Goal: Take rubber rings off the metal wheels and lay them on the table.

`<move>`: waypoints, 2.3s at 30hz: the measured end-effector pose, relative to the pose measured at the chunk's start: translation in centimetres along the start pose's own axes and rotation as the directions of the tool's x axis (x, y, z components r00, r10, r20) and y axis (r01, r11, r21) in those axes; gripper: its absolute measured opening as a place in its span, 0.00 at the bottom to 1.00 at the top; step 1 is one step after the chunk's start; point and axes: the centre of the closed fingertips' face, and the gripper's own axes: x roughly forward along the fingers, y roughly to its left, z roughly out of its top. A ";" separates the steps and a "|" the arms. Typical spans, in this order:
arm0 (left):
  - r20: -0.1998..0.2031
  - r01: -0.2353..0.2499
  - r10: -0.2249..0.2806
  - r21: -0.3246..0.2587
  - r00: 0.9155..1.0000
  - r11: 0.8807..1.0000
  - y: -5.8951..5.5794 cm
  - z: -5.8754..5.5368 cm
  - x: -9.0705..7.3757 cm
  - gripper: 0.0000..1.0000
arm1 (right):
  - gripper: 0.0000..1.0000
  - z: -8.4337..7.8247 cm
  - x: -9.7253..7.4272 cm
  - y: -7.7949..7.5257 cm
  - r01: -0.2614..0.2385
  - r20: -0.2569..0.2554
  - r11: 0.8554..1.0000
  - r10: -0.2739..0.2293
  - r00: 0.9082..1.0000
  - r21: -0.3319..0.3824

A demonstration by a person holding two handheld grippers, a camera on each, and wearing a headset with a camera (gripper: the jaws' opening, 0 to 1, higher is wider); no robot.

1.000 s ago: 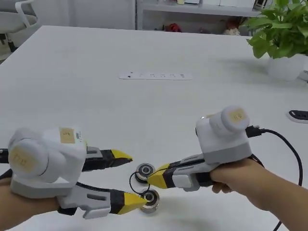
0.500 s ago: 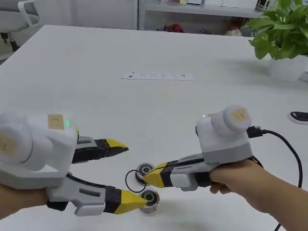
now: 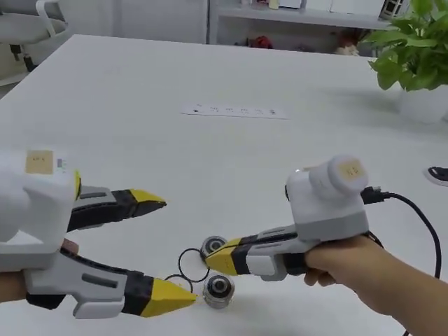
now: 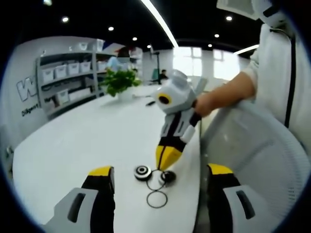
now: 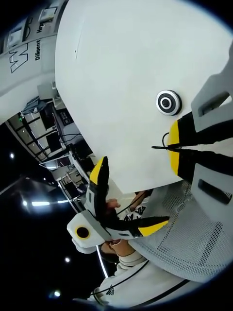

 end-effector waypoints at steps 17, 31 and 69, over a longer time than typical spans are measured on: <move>-0.011 -0.135 0.134 -0.084 0.991 0.987 0.8 -3.3 -3.9 0.90 | 0.00 -1.1 1.3 1.7 -0.047 -0.037 0.999 0.047 0.998 0.001; -0.010 -0.173 0.173 -0.135 0.985 0.976 0.8 -4.5 -4.3 0.93 | 0.00 -3.2 3.3 3.5 -0.065 -0.110 0.994 0.055 0.992 -0.085; -0.017 -0.165 0.165 -0.156 0.986 0.974 0.4 -4.8 -3.9 0.91 | 0.13 -1.9 2.4 0.2 0.066 -0.055 0.989 -0.074 0.996 -0.130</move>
